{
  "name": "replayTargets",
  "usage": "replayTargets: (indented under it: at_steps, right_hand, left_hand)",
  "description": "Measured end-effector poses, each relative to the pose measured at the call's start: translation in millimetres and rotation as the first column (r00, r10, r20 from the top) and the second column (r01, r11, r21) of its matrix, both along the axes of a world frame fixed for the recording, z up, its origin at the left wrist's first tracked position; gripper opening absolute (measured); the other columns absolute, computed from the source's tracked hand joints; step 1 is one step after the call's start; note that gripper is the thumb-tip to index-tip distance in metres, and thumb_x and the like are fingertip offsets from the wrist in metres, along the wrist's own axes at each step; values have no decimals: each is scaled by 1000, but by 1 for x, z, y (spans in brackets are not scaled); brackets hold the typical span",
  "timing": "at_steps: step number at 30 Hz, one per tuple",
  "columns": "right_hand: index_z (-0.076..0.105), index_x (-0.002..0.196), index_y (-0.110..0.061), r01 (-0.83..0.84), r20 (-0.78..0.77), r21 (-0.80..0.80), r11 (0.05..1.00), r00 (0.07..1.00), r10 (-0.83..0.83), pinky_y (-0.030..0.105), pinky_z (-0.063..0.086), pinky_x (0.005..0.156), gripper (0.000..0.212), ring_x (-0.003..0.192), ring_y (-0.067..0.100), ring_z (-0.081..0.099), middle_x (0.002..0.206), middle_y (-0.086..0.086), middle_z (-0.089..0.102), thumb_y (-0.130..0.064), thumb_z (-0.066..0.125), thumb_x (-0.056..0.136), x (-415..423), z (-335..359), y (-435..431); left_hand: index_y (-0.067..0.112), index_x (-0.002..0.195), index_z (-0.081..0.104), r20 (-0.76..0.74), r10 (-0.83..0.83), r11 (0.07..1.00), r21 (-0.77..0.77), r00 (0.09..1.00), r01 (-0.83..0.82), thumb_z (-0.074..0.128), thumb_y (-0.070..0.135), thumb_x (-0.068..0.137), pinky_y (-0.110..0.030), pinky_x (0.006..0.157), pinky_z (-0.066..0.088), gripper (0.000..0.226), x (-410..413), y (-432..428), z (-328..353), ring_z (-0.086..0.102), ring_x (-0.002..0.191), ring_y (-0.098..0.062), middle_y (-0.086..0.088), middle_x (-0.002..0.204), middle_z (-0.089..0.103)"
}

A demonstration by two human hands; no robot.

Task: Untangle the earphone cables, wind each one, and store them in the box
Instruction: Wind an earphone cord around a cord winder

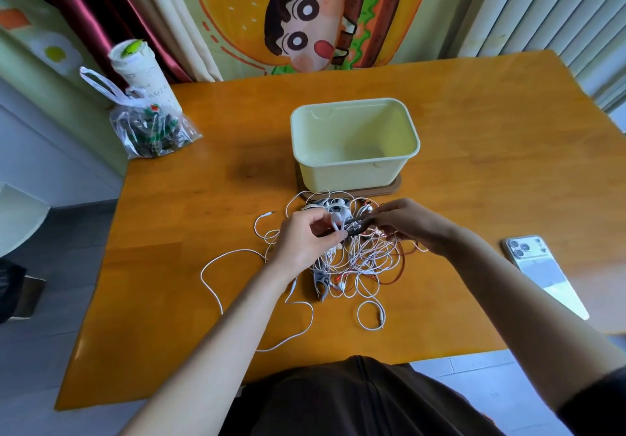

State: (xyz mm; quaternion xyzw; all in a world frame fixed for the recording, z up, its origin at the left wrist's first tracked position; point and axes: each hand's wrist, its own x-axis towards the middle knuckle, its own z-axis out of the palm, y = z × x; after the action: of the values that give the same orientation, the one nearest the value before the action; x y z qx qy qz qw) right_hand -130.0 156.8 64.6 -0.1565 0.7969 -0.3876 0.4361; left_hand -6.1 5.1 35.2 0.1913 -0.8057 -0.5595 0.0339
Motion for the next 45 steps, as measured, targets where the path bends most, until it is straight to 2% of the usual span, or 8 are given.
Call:
replayTargets:
  at_steps: [5,16,21,23,26,30,34,45]
  right_hand:
    - [69,89,4,-20,-244,107,994,969,46,23,35,55,21,57,13,43,61,3,52,-13,57,89,-5,4,-6]
    - [70,100,-8,-147,-460,200,969,859,226,20,31,47,21,53,11,42,65,-1,57,-17,51,95,-10,6,-19]
    - [72,86,-5,-66,-585,110,992,802,118,20,42,54,14,69,18,59,82,8,71,-13,61,86,2,4,-24]
    - [73,83,-4,-40,-599,56,998,798,65,22,45,60,14,74,20,63,81,7,71,-13,61,85,10,4,-27]
    - [71,82,-6,-3,-616,-55,998,787,-32,28,48,67,14,73,19,63,79,4,70,-14,61,86,25,1,-31]
    - [69,87,-12,-15,-602,-169,985,793,-92,21,48,63,13,67,8,60,77,-6,65,-19,58,90,47,-4,-34]
    - [69,92,-13,-33,-580,-245,969,806,-119,7,39,58,13,62,-3,53,77,-12,59,-20,58,92,67,-12,-34]
    - [65,88,-18,-50,-534,-248,968,840,-94,18,45,57,11,64,8,56,74,-6,62,-24,57,93,65,-38,-18]
  left_hand:
    - [17,71,62,6,-3,995,-100,1000,4,79,12,75,-8,56,40,18,-8,3,8,55,58,4,11,66,61]
    - [14,101,74,68,-1,968,-252,998,18,81,14,72,0,61,41,29,-13,-4,10,63,77,-7,8,83,66]
    - [14,95,74,97,102,962,-261,990,-74,79,20,76,-3,57,40,20,-12,-5,-2,57,70,-5,8,79,65]
    - [14,82,72,120,197,967,-185,973,-173,77,24,79,-12,58,41,11,-13,-7,-8,57,66,-8,4,72,66]
    - [12,76,69,184,367,883,238,912,-404,72,17,84,-31,69,53,10,-13,-9,-10,64,73,-23,-8,75,69]
    - [9,82,65,215,478,699,494,852,-517,65,12,89,-23,59,56,8,-14,-6,-4,66,68,-15,-7,79,68]
    - [7,82,63,226,552,555,619,803,-556,64,10,90,-26,64,58,9,-18,-6,3,66,72,-15,-6,80,67]
    - [8,86,62,249,513,322,831,822,-453,57,12,93,-26,62,59,9,-16,-2,13,70,75,-17,-8,83,70]
